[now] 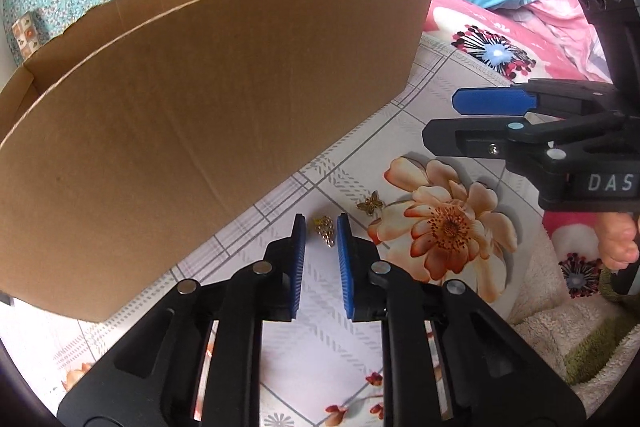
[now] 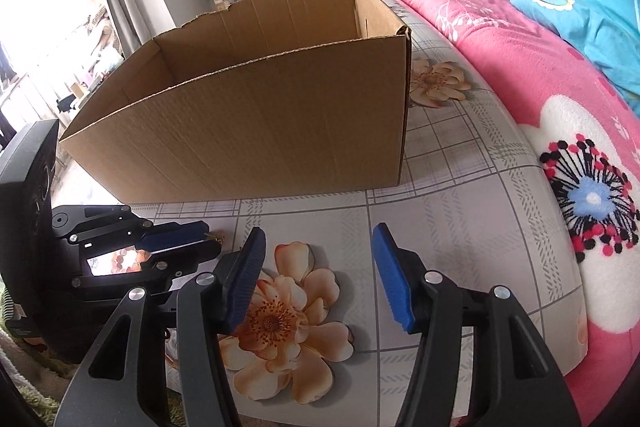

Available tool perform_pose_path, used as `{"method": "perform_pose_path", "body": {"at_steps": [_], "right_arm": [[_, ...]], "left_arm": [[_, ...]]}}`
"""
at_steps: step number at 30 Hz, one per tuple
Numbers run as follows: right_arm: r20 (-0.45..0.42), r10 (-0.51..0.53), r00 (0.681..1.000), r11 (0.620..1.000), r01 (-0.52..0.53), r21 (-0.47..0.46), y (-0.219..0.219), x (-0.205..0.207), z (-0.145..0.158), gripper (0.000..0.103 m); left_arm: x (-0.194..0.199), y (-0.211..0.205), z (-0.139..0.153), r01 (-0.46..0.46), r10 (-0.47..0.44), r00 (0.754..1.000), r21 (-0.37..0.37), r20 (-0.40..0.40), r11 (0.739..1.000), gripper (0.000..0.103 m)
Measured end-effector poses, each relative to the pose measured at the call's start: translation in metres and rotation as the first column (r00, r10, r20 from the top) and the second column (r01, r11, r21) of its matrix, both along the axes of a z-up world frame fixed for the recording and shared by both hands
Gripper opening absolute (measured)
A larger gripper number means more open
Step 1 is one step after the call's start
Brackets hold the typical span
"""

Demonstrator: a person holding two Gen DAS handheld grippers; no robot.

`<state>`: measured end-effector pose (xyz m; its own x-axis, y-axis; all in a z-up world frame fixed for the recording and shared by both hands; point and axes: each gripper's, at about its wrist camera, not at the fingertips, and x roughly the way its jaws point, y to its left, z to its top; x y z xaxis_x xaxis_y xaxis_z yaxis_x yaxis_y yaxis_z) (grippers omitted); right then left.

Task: Organize jewelry
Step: 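Close the left tool on the small gold charm on the sheet, then close the right tool on the remaining gold butterfly earring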

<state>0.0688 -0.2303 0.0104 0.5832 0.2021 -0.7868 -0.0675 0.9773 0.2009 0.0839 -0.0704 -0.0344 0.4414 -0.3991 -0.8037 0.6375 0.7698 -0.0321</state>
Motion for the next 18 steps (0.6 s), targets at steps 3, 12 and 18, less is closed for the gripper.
{"method": "perform_pose_path", "body": {"at_steps": [3, 12, 18], "right_arm": [[0.002, -0.003, 1.000, 1.000, 0.003, -0.003, -0.003, 0.001, -0.001, 0.054], [0.026, 0.001, 1.000, 1.000, -0.001, -0.012, -0.004, -0.008, 0.006, 0.047], [0.044, 0.071, 0.997, 0.997, -0.070, -0.016, 0.011, -0.012, 0.011, 0.041]], "left_arm": [[0.001, -0.002, -0.001, 0.004, -0.004, 1.000, 0.017, 0.018, 1.000, 0.011], [0.001, 0.009, -0.001, -0.029, 0.029, 1.000, -0.005, 0.009, 1.000, 0.001], [0.000, 0.033, -0.001, -0.088, 0.087, 0.996, -0.047, -0.032, 0.995, 0.001]]}}
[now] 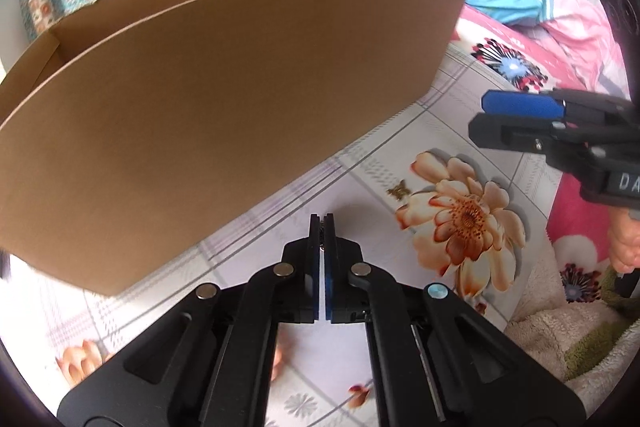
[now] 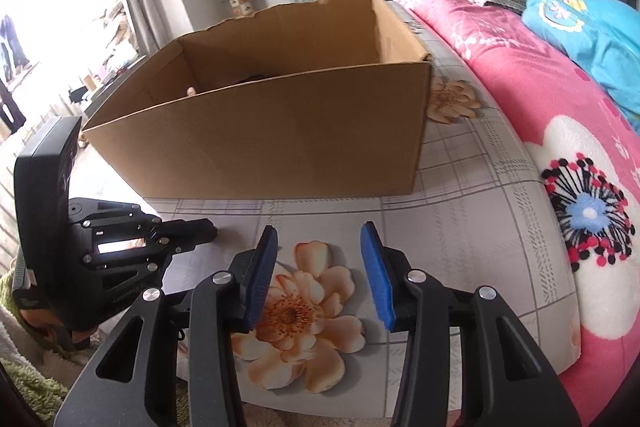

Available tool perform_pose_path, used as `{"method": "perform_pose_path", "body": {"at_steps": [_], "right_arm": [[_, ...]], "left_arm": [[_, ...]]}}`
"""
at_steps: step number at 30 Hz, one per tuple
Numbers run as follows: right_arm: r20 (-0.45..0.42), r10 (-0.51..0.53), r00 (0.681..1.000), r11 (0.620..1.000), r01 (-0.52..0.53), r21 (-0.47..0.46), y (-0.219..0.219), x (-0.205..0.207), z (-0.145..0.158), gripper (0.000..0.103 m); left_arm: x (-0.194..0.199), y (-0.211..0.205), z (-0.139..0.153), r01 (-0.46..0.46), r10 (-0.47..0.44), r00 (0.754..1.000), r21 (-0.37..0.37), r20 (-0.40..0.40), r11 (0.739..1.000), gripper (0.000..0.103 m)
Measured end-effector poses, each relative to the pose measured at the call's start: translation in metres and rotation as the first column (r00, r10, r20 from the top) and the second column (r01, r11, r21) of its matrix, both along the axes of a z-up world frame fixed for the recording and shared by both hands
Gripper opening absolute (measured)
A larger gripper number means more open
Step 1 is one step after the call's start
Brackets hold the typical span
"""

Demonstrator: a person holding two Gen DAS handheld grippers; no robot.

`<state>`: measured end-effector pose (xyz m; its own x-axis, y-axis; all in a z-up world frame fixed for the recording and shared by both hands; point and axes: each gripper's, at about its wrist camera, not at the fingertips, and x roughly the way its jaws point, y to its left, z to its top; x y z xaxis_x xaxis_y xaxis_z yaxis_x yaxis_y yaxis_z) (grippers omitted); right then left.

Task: Organize jewelry
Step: 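Close the right tool on the remaining gold butterfly earring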

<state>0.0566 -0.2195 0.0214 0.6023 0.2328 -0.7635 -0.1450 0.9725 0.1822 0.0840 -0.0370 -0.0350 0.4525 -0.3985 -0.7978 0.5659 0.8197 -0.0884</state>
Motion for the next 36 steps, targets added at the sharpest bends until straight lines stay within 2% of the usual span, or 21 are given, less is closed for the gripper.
{"method": "perform_pose_path", "body": {"at_steps": [6, 13, 17, 27, 36], "right_arm": [[-0.001, 0.027, 1.000, 1.000, -0.027, 0.007, 0.010, 0.002, 0.001, 0.037], [-0.015, 0.071, 0.997, 0.997, -0.071, -0.016, 0.022, 0.004, -0.002, 0.036], [-0.040, 0.108, 0.993, 0.993, -0.109, -0.040, 0.033, 0.007, -0.008, 0.031], [-0.071, 0.203, 0.977, 0.971, -0.210, -0.115, 0.044, 0.017, -0.018, 0.024], [-0.099, 0.238, 0.966, 0.959, -0.250, -0.133, 0.050, 0.023, -0.025, 0.023]], "left_arm": [[0.003, 0.016, 0.005, -0.047, 0.047, 0.999, -0.056, -0.004, 0.997, 0.000], [0.002, 0.012, 0.003, -0.039, 0.039, 0.999, -0.057, -0.002, 0.998, 0.000], [0.003, 0.014, 0.001, -0.040, 0.039, 0.999, -0.059, -0.011, 0.997, 0.000], [0.003, 0.016, -0.001, -0.041, 0.040, 0.999, -0.059, -0.021, 0.997, 0.000], [0.004, 0.015, 0.000, -0.035, 0.034, 0.999, -0.053, -0.018, 0.998, 0.001]]}}
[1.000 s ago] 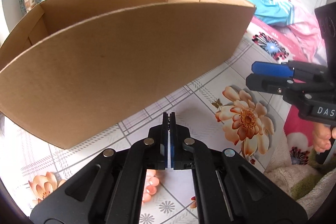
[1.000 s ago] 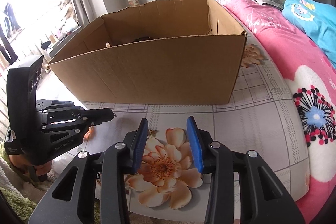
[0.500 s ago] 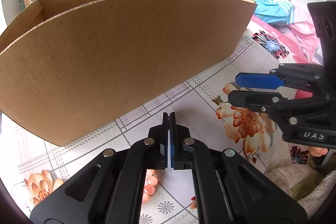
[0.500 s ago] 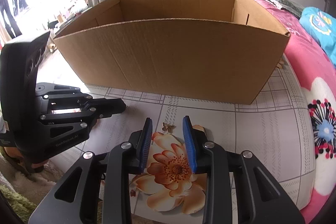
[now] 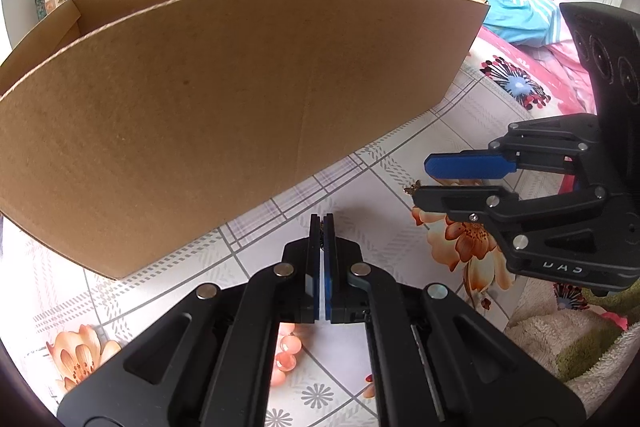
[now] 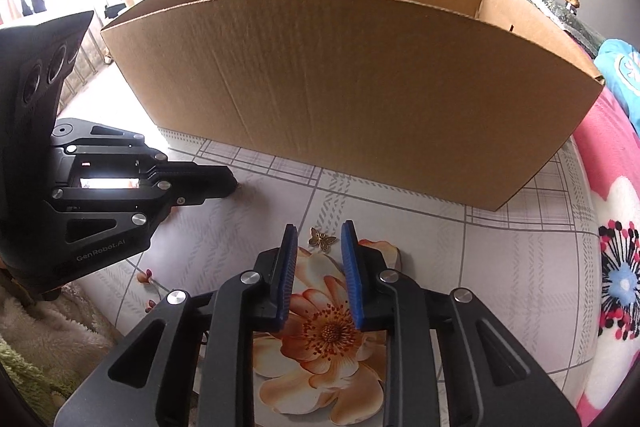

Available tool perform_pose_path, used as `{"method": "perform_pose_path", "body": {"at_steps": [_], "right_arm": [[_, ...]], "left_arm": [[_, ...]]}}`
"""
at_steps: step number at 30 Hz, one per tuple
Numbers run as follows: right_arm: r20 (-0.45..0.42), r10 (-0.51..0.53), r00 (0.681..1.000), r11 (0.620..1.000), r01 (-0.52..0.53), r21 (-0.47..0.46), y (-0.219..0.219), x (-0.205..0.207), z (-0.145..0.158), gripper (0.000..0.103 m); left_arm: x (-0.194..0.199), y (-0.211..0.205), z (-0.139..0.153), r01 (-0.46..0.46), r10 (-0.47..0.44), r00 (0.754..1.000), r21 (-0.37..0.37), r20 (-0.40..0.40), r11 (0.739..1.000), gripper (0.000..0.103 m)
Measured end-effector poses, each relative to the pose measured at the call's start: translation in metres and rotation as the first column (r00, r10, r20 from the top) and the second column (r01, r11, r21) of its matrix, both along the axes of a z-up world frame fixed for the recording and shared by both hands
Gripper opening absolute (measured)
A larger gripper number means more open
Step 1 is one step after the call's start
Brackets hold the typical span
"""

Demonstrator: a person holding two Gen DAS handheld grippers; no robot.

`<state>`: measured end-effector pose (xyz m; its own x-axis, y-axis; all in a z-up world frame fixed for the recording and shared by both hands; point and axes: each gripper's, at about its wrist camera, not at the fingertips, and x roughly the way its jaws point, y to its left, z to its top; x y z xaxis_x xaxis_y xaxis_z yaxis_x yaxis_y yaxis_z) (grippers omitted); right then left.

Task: Organize jewelry
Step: 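Close the right tool on the remaining gold butterfly earring, then carry both gold pieces into the box and open both tools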

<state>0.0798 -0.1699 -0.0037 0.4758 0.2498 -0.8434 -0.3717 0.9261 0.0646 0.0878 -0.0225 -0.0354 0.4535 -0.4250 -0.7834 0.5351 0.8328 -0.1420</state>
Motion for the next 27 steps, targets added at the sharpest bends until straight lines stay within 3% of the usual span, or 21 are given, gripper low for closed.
{"method": "perform_pose_path", "body": {"at_steps": [8, 15, 27], "right_arm": [[-0.011, 0.002, 1.000, 1.000, -0.002, -0.015, 0.0018, 0.0058, -0.0037, 0.022], [-0.018, 0.002, 1.000, 1.000, -0.002, -0.004, 0.0073, 0.0100, -0.0025, 0.012], [-0.018, -0.006, 1.000, 1.000, 0.007, 0.023, 0.0013, 0.0082, -0.0047, 0.009]], "left_arm": [[-0.0004, -0.0003, -0.0002, 0.001, -0.001, 1.000, 0.002, 0.002, 1.000, 0.001], [-0.0008, -0.0008, -0.0001, 0.000, 0.000, 1.000, 0.001, 0.002, 1.000, 0.001], [-0.0011, -0.0008, -0.0002, 0.001, -0.001, 1.000, 0.001, 0.003, 1.000, 0.001]]}}
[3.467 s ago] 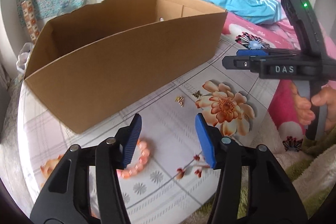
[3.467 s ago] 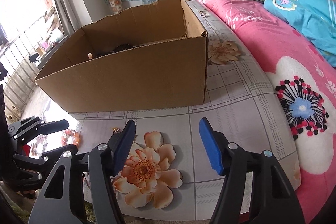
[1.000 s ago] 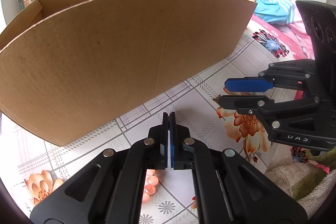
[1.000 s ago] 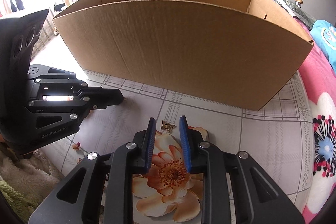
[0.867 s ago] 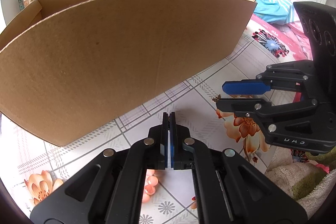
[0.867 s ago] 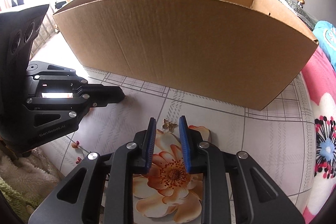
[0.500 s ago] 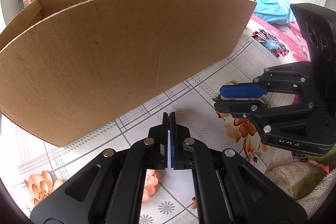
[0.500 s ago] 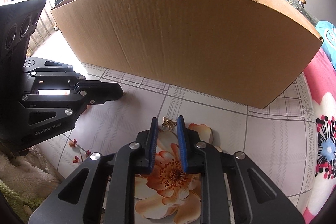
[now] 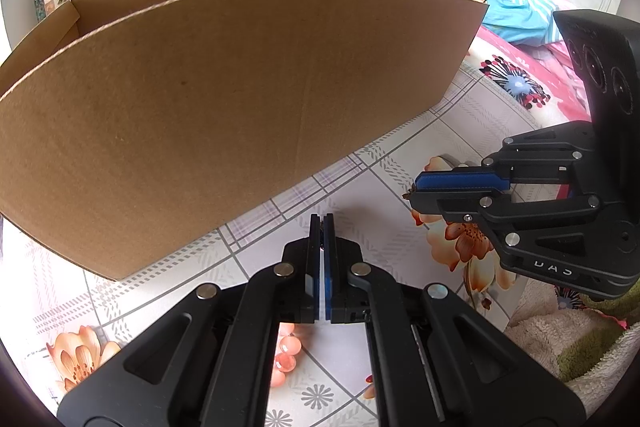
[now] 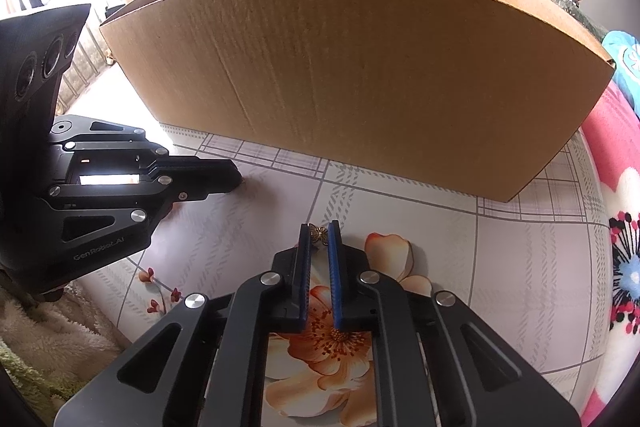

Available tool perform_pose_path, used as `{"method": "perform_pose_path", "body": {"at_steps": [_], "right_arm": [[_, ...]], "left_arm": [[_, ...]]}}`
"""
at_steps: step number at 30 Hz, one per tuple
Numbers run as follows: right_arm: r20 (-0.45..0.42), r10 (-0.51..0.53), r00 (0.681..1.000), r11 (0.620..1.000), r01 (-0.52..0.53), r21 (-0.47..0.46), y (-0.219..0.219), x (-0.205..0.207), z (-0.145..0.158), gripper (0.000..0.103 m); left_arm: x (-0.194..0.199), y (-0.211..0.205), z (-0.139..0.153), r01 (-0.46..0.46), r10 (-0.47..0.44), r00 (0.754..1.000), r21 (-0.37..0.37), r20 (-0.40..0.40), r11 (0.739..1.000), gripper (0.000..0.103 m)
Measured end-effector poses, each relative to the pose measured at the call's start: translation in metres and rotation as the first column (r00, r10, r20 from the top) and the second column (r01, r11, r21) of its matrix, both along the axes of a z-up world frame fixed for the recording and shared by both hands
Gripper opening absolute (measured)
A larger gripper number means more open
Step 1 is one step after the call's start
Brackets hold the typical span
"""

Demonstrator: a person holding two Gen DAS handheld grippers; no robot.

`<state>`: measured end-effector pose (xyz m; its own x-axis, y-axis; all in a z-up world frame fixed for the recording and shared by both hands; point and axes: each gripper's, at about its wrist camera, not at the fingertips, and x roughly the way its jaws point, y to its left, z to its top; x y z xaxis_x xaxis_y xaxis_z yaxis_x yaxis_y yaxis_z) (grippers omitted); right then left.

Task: Organize jewelry
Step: 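Carry both gold pieces into the box and open both tools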

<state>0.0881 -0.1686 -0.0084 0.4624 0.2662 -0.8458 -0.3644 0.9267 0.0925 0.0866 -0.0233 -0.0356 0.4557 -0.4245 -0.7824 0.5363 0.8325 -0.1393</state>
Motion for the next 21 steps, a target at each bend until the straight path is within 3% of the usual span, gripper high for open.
{"method": "perform_pose_path", "body": {"at_steps": [9, 21], "right_arm": [[0.025, -0.003, 1.000, 1.000, 0.002, 0.023, -0.016, -0.011, 0.008, 0.009], [0.070, -0.047, 0.996, 0.998, 0.044, 0.033, -0.018, -0.029, 0.027, 0.009]], "left_arm": [[0.000, -0.001, 0.000, 0.000, 0.000, 1.000, -0.001, 0.000, 1.000, 0.001], [-0.007, 0.009, 0.019, 0.021, -0.021, 1.000, -0.061, 0.005, 0.998, 0.001]]}}
